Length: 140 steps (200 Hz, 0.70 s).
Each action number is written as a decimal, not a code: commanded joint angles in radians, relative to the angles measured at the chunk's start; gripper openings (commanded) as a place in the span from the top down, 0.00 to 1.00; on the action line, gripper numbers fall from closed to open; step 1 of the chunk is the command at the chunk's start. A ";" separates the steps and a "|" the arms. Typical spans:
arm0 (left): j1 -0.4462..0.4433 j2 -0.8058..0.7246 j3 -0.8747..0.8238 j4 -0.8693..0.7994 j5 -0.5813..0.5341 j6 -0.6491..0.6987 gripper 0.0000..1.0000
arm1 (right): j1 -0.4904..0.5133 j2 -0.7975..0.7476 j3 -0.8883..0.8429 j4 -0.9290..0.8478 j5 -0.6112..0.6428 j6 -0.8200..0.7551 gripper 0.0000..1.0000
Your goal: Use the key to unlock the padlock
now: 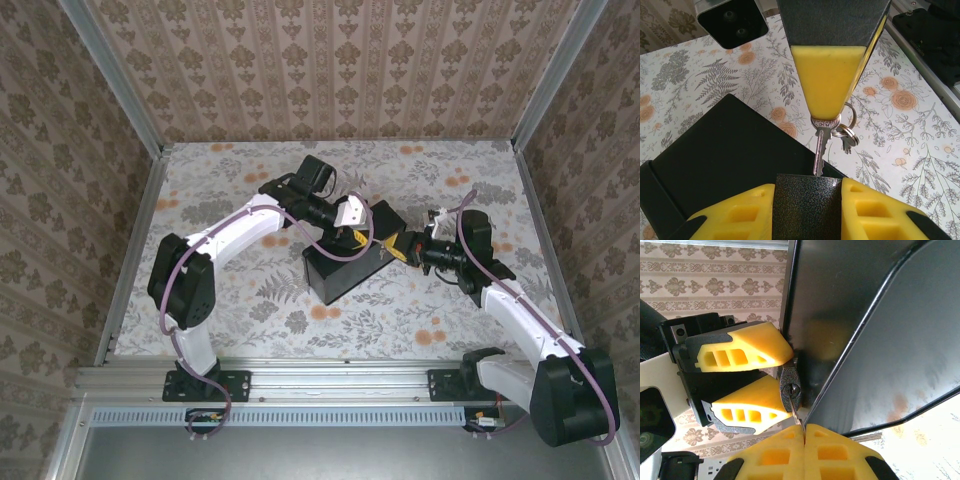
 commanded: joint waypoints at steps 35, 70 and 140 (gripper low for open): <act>0.011 -0.025 -0.024 -0.006 -0.003 -0.016 0.74 | -0.015 0.004 -0.004 0.022 -0.018 -0.001 1.00; 0.011 -0.025 -0.024 -0.008 -0.007 -0.018 0.74 | -0.016 0.002 0.005 0.030 -0.023 0.000 1.00; 0.012 -0.024 -0.020 -0.001 -0.003 -0.022 0.74 | -0.006 0.007 -0.006 0.056 -0.022 0.009 1.00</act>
